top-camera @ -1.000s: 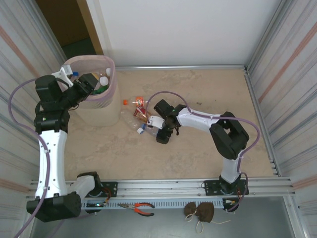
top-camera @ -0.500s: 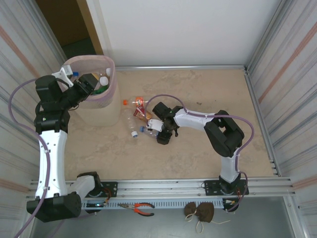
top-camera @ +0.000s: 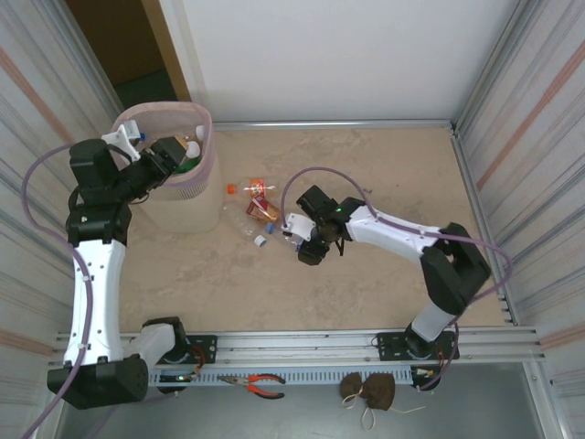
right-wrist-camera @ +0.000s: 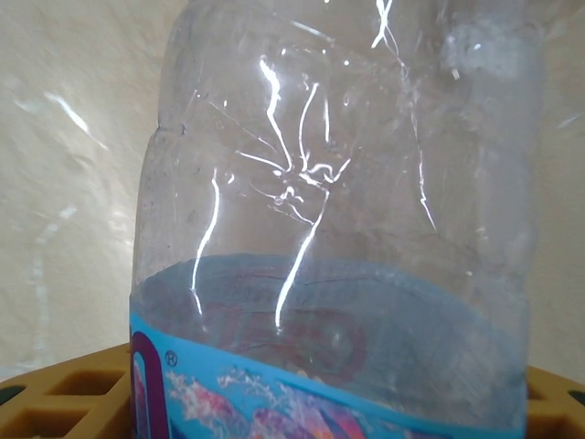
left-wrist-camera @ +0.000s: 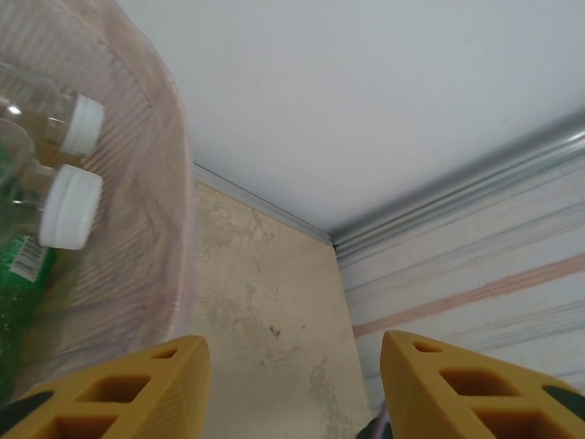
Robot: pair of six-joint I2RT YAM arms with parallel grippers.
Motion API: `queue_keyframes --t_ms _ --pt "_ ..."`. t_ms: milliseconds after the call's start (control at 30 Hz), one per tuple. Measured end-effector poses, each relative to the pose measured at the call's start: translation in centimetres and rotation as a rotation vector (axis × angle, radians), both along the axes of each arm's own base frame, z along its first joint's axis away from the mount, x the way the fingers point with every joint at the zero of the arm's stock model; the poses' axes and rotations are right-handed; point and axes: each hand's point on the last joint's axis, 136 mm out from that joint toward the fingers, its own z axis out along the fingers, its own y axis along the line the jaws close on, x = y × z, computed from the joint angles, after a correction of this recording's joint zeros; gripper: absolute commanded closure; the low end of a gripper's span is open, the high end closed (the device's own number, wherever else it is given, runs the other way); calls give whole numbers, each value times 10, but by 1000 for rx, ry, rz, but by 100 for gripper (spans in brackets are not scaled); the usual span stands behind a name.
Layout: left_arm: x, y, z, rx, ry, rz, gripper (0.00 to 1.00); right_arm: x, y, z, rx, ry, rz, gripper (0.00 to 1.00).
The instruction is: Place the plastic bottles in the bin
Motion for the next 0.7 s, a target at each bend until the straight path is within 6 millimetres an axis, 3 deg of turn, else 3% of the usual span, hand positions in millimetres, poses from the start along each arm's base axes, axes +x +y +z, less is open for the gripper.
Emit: queue_keyframes --t_ms 233,467,700 --pt "1 -37 -6 40 -15 -140 46 -4 9 71 229 -108 -32 43" --pt "0 -88 -7 126 -38 -322 41 -4 20 133 434 -202 -44 42" --pt "-9 -128 -3 185 -76 -463 40 -8 24 171 566 -245 -46 42"
